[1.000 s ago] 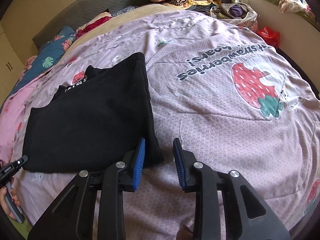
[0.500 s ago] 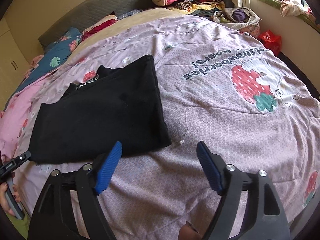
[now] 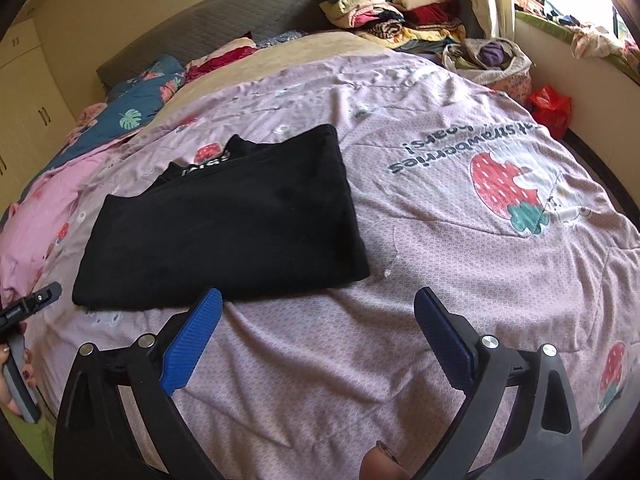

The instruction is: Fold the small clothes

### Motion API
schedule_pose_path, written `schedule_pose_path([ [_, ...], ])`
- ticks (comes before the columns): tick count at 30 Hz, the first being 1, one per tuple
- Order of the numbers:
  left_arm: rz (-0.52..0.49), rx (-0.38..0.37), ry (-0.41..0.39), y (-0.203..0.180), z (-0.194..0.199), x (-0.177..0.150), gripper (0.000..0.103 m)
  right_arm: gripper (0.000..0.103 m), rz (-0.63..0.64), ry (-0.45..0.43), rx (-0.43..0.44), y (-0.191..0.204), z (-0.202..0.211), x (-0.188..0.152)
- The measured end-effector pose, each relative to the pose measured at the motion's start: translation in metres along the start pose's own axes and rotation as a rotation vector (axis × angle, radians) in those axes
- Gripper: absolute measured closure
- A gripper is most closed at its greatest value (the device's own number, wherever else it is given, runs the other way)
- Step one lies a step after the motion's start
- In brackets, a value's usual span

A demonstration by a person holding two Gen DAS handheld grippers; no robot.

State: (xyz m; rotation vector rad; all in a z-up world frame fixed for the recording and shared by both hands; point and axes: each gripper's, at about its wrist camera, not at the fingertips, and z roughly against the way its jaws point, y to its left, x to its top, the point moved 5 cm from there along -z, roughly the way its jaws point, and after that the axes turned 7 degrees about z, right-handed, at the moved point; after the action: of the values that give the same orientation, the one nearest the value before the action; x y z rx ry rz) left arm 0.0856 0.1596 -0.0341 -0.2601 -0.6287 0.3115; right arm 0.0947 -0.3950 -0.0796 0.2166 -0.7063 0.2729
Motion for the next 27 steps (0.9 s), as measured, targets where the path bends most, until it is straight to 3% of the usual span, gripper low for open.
schedule_pose_path([
  [3, -0.010, 0.012, -0.009, -0.001, 0.004, -0.001, 0.013, 0.005, 0.015, -0.016, 0.004, 0.008, 0.007, 0.001],
  [7, -0.019, 0.018, -0.015, -0.002, 0.009, -0.002, 0.010, 0.005, 0.036, -0.036, 0.012, 0.019, 0.016, 0.003],
  [27, -0.034, 0.011, -0.051, 0.000, 0.036, -0.009, 0.010, 0.005, 0.153, -0.081, 0.041, 0.084, 0.042, 0.001],
])
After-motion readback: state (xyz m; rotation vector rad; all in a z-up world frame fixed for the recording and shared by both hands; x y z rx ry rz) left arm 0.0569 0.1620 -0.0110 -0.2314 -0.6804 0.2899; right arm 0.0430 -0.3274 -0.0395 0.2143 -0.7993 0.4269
